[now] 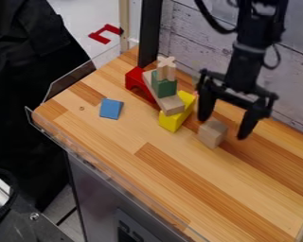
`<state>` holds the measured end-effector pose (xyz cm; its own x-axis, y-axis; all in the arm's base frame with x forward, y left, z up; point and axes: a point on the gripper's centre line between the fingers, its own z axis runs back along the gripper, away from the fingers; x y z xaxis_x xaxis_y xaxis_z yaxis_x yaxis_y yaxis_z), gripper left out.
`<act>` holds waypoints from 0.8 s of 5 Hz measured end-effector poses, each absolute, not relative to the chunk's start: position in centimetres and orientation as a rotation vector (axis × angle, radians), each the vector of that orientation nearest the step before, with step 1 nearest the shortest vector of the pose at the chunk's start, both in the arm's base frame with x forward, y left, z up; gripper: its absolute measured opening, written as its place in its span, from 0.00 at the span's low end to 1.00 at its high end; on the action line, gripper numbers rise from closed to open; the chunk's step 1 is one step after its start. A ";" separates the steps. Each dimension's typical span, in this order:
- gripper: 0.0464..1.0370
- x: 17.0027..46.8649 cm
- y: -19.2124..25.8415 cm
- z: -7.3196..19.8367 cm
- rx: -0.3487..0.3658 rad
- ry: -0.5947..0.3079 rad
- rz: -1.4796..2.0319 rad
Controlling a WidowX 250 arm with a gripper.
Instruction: Placed the white block on the star
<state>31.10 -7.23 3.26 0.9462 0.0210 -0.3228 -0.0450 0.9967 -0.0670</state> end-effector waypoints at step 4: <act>0.96 31.5 -6.6 3.0 -0.041 0.335 0.056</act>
